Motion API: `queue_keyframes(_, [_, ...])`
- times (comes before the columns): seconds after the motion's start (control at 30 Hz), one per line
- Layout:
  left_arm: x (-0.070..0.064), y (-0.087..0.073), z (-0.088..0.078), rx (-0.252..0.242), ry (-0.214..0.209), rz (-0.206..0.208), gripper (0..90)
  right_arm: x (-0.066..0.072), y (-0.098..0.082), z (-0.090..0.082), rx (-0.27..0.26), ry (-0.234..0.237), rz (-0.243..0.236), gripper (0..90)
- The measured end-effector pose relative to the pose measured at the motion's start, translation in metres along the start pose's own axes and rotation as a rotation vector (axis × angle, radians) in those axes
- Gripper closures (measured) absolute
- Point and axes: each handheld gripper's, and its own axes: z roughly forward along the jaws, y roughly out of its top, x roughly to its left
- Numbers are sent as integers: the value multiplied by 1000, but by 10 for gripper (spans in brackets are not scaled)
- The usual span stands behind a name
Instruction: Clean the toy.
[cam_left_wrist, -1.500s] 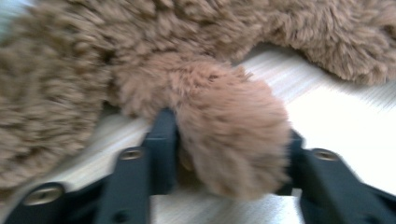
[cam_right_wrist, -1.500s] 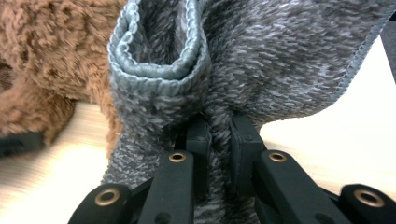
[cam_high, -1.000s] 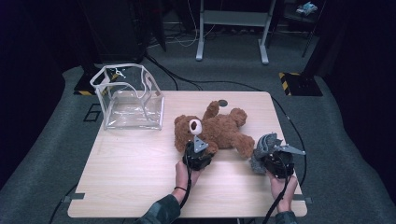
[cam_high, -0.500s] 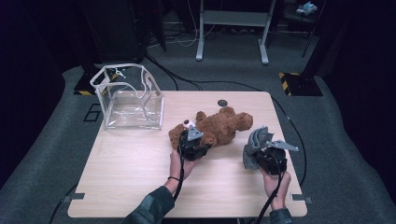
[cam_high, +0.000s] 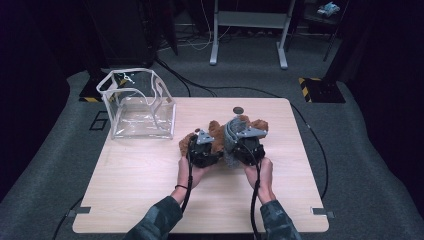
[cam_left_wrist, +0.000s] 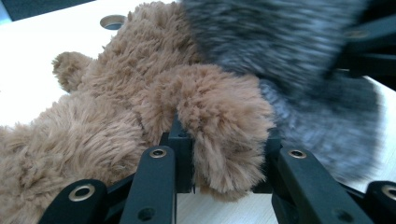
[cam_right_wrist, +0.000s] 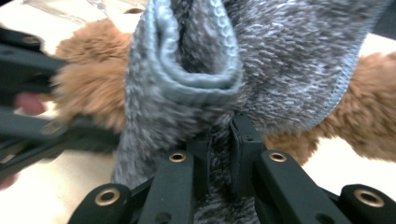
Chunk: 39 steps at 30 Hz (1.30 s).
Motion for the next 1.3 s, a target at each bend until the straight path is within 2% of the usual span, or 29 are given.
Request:
queue_keyframes(0.1, [3, -1, -1, 0, -10, -13, 687, -11, 2, 11, 35, -35, 32, 810])
queue_keyframes(0.17, [4, -1, -2, 6, -15, -16, 688, -18, 1, 13, 44, -60, 56, 809])
queue_keyframes(0.27, [6, -2, -2, 4, -18, -26, 688, -31, -2, 11, 65, -123, 89, 809])
queue_keyframes(0.33, [8, -2, -3, 8, -18, -26, 688, -39, -3, 8, 56, -165, 99, 809])
queue_keyframes(0.4, [8, -2, -3, 9, -20, -25, 688, -43, -3, 1, 47, -175, 111, 809])
queue_keyframes(0.47, [7, -1, -2, 10, -22, -26, 687, -40, -1, -8, 14, -151, 89, 810])
queue_keyframes(0.5, [7, -1, -1, 10, -27, -20, 687, -33, 2, -12, -20, -108, 63, 811])
queue_keyframes(0.57, [6, -1, 0, 11, -28, -25, 686, -18, 7, -14, -38, -55, 31, 811])
queue_keyframes(0.6, [6, -1, 0, 6, -27, -28, 686, -6, 12, -11, -35, -25, -8, 811])
queue_keyframes(0.67, [7, -1, 0, 13, -27, -32, 686, 7, 16, -3, -7, -33, -47, 812])
queue_keyframes(0.7, [8, -2, 0, 12, -30, -33, 686, 8, 17, 3, 4, -30, -41, 813])
queue_keyframes(0.8, [10, -2, -1, 17, -38, -32, 686, -6, 17, 15, 20, -55, 1, 816])
queue_keyframes(0.87, [11, -3, -2, 16, -39, -34, 686, -18, 16, 16, 21, -84, 42, 818])
queue_keyframes(0.93, [12, -3, -2, 9, -41, -47, 686, -31, 16, 12, 15, -117, 58, 819])
queue_keyframes(1.1, [15, -4, -3, 15, -45, -42, 681, -62, 13, -1, -2, -201, 131, 822])
queue_keyframes(1.13, [15, -4, -3, 15, -46, -46, 679, -67, 12, -3, -4, -222, 132, 823])
queue_keyframes(1.2, [17, -4, -5, 18, -45, -40, 672, -74, 10, -8, -7, -248, 149, 822])
queue_keyframes(1.3, [19, -5, -6, 6, -38, -55, 643, -78, 8, -14, -20, -280, 158, 822])
